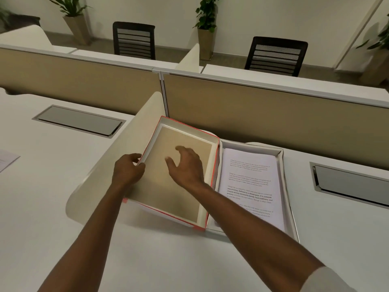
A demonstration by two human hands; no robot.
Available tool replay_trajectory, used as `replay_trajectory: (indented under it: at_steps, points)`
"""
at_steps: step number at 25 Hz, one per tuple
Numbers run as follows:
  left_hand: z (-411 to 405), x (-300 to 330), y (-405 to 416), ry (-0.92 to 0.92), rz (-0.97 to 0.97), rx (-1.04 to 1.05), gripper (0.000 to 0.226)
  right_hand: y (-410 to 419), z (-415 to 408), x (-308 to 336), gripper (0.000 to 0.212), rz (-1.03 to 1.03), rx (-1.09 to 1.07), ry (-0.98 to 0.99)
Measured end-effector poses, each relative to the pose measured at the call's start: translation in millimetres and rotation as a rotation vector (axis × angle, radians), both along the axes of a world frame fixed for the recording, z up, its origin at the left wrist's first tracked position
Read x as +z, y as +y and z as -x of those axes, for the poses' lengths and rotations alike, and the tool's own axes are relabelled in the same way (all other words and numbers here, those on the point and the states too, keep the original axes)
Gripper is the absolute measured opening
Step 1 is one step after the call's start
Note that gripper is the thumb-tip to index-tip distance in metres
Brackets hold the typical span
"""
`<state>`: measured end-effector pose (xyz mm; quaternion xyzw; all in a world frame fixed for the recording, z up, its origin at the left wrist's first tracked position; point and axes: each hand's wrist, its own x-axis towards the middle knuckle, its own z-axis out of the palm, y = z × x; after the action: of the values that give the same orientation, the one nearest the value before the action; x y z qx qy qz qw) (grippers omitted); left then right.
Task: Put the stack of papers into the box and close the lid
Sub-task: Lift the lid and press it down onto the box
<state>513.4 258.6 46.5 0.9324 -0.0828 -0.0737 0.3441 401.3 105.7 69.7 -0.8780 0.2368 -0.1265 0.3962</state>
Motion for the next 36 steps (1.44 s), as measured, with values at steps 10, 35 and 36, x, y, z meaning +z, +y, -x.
replay_trajectory:
  at_steps: [10, 35, 36]
  points:
    - [-1, 61, 16, 0.361, 0.767, -0.158, 0.033, 14, -81, 78, 0.044, -0.099, -0.121, 0.081]
    - [105, -28, -145, 0.702, 0.518, -0.221, 0.057, -223, 189, 35, 0.045, -0.491, -0.541, -0.168]
    - [111, -31, -150, 0.637, 0.481, -0.226, 0.056, -233, 199, 19, 0.042, -0.543, -0.528, -0.157]
